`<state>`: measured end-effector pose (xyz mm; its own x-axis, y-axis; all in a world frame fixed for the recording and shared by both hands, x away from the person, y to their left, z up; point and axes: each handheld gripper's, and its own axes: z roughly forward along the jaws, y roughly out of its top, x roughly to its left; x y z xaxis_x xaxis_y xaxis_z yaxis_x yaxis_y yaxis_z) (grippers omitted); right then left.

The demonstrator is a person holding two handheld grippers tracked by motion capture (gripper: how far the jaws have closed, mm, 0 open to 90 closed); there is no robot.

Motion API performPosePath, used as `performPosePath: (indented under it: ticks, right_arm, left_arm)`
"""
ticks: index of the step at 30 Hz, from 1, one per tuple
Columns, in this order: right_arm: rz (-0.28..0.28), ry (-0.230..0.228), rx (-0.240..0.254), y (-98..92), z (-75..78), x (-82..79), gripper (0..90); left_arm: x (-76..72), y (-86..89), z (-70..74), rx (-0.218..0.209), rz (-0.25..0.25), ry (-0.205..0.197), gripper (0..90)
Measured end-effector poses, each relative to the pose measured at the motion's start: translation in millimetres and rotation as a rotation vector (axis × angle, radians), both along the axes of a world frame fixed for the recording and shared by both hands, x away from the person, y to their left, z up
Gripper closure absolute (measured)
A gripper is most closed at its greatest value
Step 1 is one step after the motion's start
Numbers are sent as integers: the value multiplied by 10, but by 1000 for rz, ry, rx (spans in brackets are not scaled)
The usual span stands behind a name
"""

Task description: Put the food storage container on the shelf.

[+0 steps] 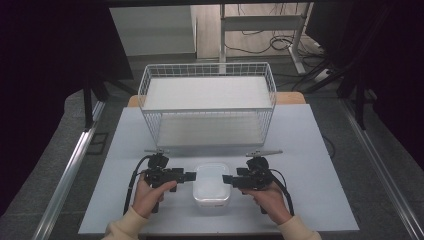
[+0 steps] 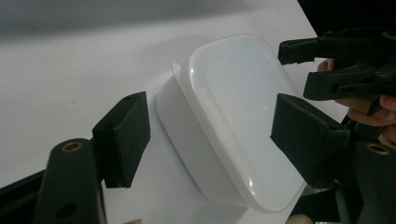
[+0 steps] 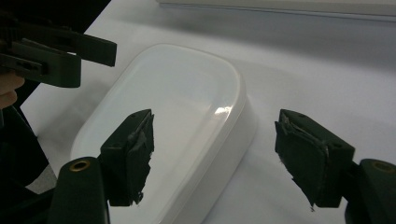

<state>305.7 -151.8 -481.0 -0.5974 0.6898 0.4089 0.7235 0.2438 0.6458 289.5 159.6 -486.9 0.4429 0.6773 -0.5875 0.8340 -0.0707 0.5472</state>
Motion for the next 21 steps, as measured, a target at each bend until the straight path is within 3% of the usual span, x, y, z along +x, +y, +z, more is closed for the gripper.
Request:
performPosePath:
  ticks: [4, 7, 15, 17, 21]
  right_arm:
    - [-8, 12, 11, 9, -26, 3, 284]
    - [-9, 28, 18, 29, -62, 0, 309]
    - [-2, 64, 39, 44, -109, -3, 368]
    - [-11, 89, 57, 38, -142, 5, 400]
    - [-12, 125, 103, 22, -157, 13, 482]
  left_arm:
    - [8, -41, -25, -3, -10, 13, 302]
    - [33, -70, -108, -60, -21, 62, 325]
    - [42, -93, -158, -68, -32, 86, 426]
    - [34, -108, -165, -77, -49, 105, 487]
    - [29, -101, -161, -65, -30, 103, 552]
